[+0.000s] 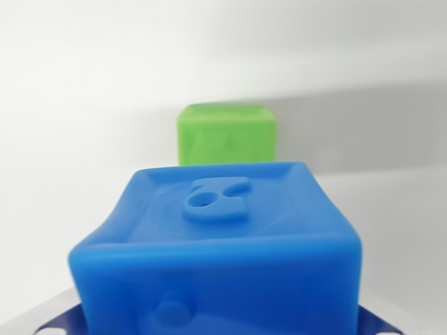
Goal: Stack cube
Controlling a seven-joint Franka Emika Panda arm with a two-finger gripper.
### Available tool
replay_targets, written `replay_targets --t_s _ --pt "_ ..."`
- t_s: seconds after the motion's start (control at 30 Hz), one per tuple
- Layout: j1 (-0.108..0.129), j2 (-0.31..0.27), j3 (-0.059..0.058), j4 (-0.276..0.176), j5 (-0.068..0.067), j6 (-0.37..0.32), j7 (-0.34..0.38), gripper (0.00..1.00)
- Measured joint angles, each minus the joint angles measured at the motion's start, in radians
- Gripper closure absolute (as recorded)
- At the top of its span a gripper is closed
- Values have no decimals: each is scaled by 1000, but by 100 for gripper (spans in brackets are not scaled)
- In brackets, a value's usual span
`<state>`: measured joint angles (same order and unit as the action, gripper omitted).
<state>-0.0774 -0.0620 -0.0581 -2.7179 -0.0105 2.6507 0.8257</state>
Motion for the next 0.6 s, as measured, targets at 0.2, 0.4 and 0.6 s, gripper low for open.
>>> replay_targets --t_s 0.2,0.4,0.6 --pt "0 50 0 -2 4 51 -2 100" --pt "1 97 0 -2 10 98 -6 100" --pt "1 142 2 -2 19 142 -11 100"
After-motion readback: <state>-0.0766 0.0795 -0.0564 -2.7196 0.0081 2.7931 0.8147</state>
